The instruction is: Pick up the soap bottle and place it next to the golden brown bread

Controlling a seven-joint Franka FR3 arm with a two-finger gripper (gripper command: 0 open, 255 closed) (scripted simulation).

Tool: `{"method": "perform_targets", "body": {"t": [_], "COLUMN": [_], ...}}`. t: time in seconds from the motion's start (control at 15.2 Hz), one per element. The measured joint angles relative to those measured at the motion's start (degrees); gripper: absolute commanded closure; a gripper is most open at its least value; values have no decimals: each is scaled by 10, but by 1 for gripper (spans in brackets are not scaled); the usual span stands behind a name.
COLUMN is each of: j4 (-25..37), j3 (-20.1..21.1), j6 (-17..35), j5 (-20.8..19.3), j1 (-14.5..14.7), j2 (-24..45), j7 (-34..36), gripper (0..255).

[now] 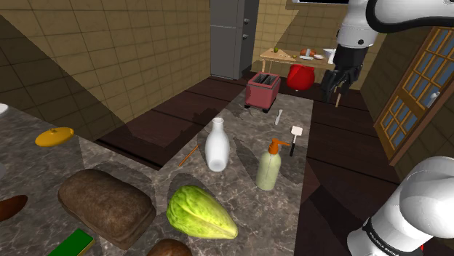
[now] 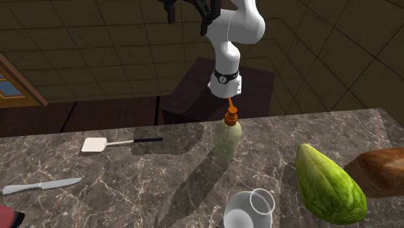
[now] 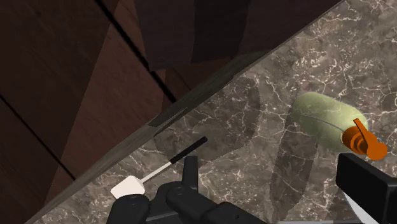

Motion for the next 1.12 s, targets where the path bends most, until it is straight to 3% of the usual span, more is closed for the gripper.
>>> {"method": "perform_targets", "body": {"t": [0.4, 1.12], "j4": [-31, -60], "j3": [21, 91], "j6": [48, 196], "j5": [25, 93], "j1": [13, 55], "j2": [28, 170], "j7": [32, 120], "gripper": [0, 0]}}
